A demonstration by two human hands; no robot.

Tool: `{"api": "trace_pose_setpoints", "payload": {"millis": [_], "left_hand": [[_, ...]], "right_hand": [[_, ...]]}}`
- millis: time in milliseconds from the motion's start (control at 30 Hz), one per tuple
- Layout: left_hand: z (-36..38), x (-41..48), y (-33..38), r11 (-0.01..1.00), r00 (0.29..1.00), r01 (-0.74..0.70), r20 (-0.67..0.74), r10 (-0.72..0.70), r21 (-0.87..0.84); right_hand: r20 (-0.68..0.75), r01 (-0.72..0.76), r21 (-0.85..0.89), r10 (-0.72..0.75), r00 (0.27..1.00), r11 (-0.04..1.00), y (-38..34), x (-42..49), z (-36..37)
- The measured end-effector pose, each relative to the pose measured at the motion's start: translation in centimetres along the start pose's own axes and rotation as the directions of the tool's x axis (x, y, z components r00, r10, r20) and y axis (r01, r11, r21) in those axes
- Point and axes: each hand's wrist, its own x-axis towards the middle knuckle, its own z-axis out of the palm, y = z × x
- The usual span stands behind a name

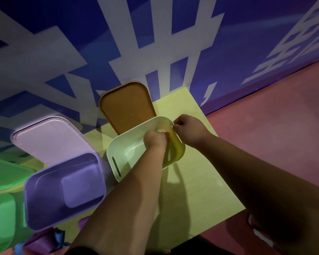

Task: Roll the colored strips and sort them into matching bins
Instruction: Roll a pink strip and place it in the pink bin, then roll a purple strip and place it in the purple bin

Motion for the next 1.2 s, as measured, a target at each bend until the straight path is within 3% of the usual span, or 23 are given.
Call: {"api": "trace_pose_setpoints", "payload": {"millis": [133,300,433,733,867,1200], "left_hand": [[-2.1,-1.4,0.6,0.993,0.999,-0.034,0.016,0.032,0.109],[-5.5,-2.7,0.7,0.996,0.988,-0.093,0.129,0.091,0.009],[-9.9,-4.5,1.4,0.987,0.979,-0.157,0.127,0.162,-0.044],[-23.2,-6.6,-1.6,0.954,0.979,-0.196,0.012,0.204,-0.229],[-28.3,-7.6,-5.3,0.95,0.985,-0.166,-0.081,0.15,-0.265],[-37.5,-8.1,-15.9,0.881,0.982,-0.155,-0.164,0.089,-0.447]], "right_hand": [[-0.003,0.009,-0.034,-0.009,1.0,0.999,-0.6,-0.6,-0.5],[-0.104,0.058,-0.051,-0.063,0.993,0.997,-2.8,-2.1,-0.4],[-0.17,0.149,-0.074,-0.16,0.972,0.986,-6.6,-3.9,0.9],[0.029,0.311,0.017,-0.312,0.95,0.95,-14.7,-7.3,9.1],[0.176,0.317,0.044,-0.32,0.931,0.947,-17.1,-9.1,13.4],[0.371,0.293,0.059,-0.293,0.881,0.954,-19.8,-15.5,24.0]]}}
